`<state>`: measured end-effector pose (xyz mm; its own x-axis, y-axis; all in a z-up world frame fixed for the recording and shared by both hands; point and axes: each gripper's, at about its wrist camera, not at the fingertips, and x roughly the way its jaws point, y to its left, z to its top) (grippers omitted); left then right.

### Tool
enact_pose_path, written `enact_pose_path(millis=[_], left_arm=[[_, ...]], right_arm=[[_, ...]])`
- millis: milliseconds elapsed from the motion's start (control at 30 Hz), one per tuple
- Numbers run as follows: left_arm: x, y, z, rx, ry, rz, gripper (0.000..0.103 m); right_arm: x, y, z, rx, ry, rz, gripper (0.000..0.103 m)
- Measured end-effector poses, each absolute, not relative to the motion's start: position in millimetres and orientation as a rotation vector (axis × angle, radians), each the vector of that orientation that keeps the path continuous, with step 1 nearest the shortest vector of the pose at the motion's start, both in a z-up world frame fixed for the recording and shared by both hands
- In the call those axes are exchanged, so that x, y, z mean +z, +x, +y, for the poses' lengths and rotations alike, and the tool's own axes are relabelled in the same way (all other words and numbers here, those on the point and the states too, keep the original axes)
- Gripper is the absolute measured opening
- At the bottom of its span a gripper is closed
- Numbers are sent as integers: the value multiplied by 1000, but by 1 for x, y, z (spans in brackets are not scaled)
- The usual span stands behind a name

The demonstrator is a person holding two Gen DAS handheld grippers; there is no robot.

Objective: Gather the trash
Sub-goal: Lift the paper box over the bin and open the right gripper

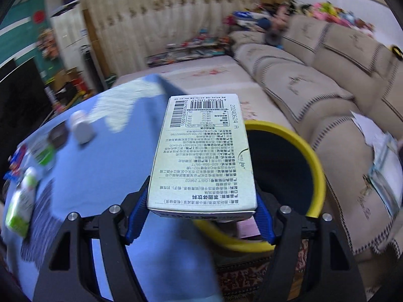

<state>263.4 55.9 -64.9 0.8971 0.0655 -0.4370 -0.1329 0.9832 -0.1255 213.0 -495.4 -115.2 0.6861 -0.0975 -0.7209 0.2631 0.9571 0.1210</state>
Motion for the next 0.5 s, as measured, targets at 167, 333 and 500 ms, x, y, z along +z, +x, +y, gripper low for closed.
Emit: enact_pose_path(millis=[167, 333, 500], left_arm=[[-67, 266, 53, 103, -139, 455, 98], [-70, 268, 51, 101, -131, 464, 98], [-71, 269, 47, 87, -126, 476, 98]], right_arm=[[-130, 228, -537, -285, 287, 820, 68], [-139, 232, -566, -380, 361, 806, 79], [-117, 232, -563, -408, 440, 678, 81]])
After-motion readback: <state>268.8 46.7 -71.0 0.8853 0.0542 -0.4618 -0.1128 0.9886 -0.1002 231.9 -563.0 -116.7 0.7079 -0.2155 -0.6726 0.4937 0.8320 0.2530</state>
